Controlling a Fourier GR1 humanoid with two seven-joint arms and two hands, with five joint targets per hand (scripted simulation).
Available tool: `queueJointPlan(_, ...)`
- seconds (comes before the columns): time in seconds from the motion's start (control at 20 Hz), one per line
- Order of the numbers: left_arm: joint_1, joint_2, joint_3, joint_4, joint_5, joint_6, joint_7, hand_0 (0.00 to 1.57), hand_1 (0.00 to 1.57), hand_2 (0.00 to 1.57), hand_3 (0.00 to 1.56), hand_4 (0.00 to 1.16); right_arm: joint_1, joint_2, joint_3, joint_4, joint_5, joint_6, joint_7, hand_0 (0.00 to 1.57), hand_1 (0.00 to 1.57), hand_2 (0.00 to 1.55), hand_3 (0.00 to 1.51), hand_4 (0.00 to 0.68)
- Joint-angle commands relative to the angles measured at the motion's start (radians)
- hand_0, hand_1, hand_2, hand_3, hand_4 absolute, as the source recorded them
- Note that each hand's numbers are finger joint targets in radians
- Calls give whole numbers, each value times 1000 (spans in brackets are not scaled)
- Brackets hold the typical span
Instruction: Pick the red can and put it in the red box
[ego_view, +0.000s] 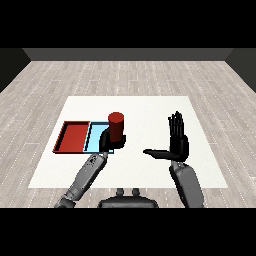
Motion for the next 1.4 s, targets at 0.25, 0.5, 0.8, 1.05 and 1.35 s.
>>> queueJointPlan(0.25, -45, 209, 218, 55, 16, -65, 73, 1571, 1571, 1571, 1470, 1120, 289, -44, -96, -41, -53, 63, -135, 0, 0, 0, 0, 0)
queueJointPlan(0.5, -60, 354, 288, 224, -39, -92, 103, 1571, 1571, 1559, 1469, 1139, 209, -55, -163, 54, -89, 91, -139, 0, 0, 0, 0, 0)
queueJointPlan(0.8, -89, 452, 335, 392, -119, -45, 166, 1571, 1571, 1553, 1485, 1076, 209, -44, -169, 118, -81, 105, -165, 0, 0, 0, 0, 0)
queueJointPlan(1.05, -160, 488, 431, 723, -109, -119, 2, 1571, 1571, 1544, 1462, 1023, 153, -73, -210, 126, -98, 125, -139, 0, 0, 0, 0, 0)
queueJointPlan(1.35, -261, 402, 409, 1044, -178, -103, -31, 1519, 1519, 1451, 1372, 990, 117, -52, -166, 213, -33, 128, -189, 0, 0, 0, 0, 0)
